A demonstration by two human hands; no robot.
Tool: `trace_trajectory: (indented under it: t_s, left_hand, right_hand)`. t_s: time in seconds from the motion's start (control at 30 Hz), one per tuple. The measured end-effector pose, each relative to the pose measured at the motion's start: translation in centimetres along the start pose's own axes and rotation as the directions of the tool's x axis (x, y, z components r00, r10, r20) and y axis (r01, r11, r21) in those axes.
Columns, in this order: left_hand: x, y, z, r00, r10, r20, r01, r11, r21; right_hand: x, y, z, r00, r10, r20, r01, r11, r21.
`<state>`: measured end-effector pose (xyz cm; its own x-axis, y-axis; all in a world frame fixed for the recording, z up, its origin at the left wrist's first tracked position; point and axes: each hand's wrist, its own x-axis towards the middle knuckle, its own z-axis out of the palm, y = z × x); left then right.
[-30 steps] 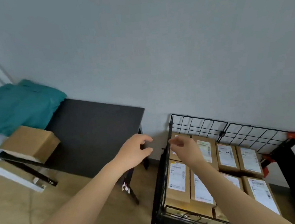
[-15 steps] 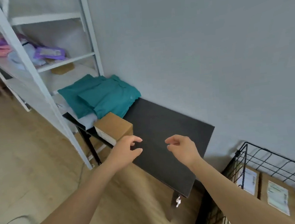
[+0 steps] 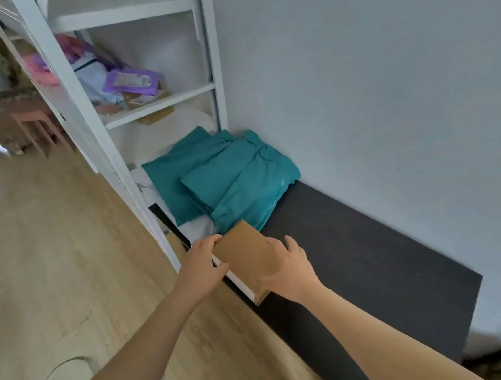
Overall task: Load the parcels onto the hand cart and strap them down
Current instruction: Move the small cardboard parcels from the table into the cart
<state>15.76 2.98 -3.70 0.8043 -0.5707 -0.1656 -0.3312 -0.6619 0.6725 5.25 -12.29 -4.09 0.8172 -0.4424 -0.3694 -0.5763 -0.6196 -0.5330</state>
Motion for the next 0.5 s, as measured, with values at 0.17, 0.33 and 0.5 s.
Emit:
trace_trajectory:
  t_s: [0.17,0.33,0.5]
  left_hand:
    - [3.1,-2.0,0.5,0.989,-0.063,0.131,0.062,0.998,0.007]
    - [4.4,-3.4,0.1,0.954,-0.052,0.296,0.051,0.999,0.008]
    - [4.5,-2.9,-1.0,0.926,0.022,0.376,-0.038,0.999,0.035]
  right_hand:
    - [2.3,-1.1,2.5,0.998,0.042,0.047,-0.030,0.974,-0.224]
    - [2.4,-1.3,3.2,0.996,0.093,-0.005,-0.091,0.968,-0.235]
    - [0.9,-1.5,1.9,0.984,0.171,-0.042,-0.174,0.978,-0.111]
